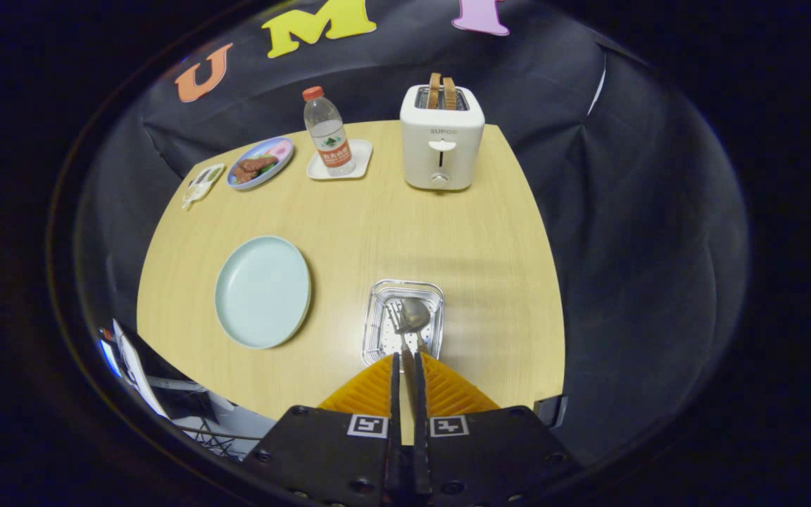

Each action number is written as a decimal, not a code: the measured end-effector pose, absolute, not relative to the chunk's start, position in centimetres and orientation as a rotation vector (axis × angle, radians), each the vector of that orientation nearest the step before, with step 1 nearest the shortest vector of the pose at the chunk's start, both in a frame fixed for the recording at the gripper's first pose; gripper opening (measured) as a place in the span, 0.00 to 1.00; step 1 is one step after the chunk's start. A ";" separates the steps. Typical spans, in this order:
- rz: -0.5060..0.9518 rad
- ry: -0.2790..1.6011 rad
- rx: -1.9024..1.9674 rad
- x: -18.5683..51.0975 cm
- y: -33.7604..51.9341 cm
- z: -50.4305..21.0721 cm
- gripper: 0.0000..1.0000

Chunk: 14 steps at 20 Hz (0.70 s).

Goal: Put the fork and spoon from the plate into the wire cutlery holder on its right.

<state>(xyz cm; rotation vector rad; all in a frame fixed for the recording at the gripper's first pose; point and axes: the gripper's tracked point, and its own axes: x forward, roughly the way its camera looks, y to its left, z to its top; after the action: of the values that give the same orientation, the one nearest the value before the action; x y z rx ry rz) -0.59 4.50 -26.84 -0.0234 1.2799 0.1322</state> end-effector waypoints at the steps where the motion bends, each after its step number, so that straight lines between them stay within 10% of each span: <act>1: 0.129 1.263 -0.019 -0.1 4.6 -26.7 0.07; 9: 0.109 0.997 0.022 3.5 6.3 -21.2 0.40; 12: 0.109 0.916 0.037 4.2 6.8 -19.2 0.84; 14: 0.108 0.873 0.052 4.6 7.2 -18.2 0.85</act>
<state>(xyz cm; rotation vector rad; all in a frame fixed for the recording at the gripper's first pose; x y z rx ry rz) 4.65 7.20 -18.24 0.0515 0.8726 0.1080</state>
